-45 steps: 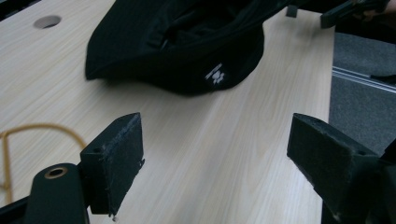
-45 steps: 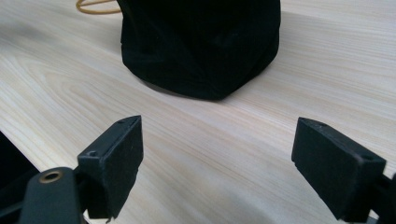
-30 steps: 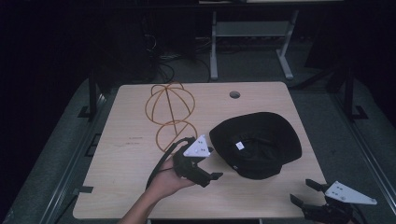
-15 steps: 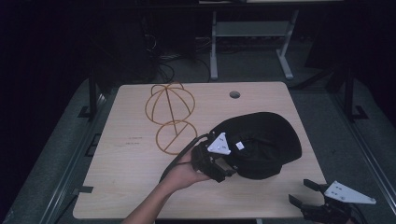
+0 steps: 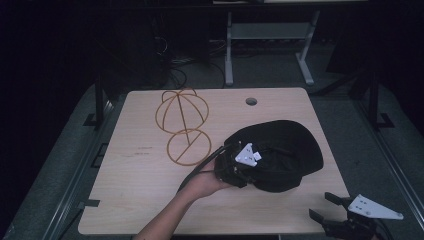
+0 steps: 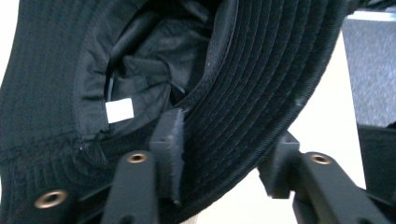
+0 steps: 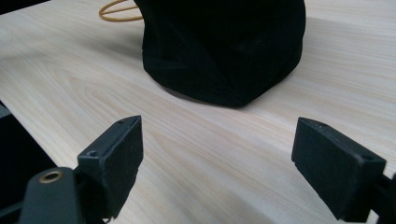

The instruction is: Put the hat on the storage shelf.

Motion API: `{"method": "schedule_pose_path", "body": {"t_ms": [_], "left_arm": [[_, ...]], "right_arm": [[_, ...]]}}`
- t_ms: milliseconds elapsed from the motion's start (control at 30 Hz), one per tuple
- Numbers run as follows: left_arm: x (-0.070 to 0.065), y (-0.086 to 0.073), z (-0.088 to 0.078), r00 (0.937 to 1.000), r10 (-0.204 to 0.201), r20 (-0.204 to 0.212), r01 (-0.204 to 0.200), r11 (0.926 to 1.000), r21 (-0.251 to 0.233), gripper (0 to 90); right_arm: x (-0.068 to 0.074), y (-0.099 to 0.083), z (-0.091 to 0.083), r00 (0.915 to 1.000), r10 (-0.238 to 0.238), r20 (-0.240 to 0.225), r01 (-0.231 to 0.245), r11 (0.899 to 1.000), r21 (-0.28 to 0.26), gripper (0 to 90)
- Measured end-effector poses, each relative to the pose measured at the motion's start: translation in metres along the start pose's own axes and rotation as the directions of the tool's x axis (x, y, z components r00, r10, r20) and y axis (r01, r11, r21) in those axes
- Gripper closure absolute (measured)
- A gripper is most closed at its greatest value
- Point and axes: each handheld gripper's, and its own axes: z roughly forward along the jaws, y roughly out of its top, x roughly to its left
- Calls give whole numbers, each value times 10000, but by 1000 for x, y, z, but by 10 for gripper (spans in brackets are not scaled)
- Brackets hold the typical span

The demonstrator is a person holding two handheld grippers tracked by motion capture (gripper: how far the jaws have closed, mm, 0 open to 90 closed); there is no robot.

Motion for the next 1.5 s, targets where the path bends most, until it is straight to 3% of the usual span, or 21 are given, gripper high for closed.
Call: {"method": "schedule_pose_path", "body": {"t_ms": [133, 233, 433, 700, 767, 867, 1100, 1400, 1500], "left_arm": [[1, 2, -3, 9999, -111, 17, 112, 9992, -373, 727], [1, 3, -4, 9999, -117, 64, 119, 9992, -382, 777], [2, 6, -6, 9987, -440, 260, 464, 9940, -993, 842], [5, 9, -14, 9954, -799, 535, 873, 9840, -1555, 853], [6, 11, -17, 9925, -986, 722, 1106, 9760, -1874, 855], [7, 12, -19, 9921, -969, 796, 1108, 9747, -1943, 855], [10, 14, -34, 9849, -1154, 1288, 1460, 9540, -2617, 857], [7, 15, -41, 9808, -1066, 1635, 1515, 9438, -2938, 858], [5, 16, -41, 9821, -890, 1663, 1351, 9472, -2908, 858]], "right_arm": [[1, 1, 1, 10000, 3, 35, -3, 9999, -113, 161], [2, 1, 4, 10000, 24, -43, -24, 10000, -59, 161], [6, 2, 7, 9999, -41, -142, 39, 9999, -119, 161], [8, 7, 10, 9999, -80, -131, 75, 9992, -403, 160], [9, 8, 10, 9999, -49, -129, 43, 9986, -525, 160], [9, 12, 10, 10000, -69, -54, 66, 9980, -634, 156], [4, 19, 11, 9999, 137, -73, -142, 9961, -870, 154], [-5, 30, 27, 9985, 322, -445, -365, 9944, -990, 156], [-9, 35, 33, 9965, 353, -753, -434, 9931, -1088, 156]]}}
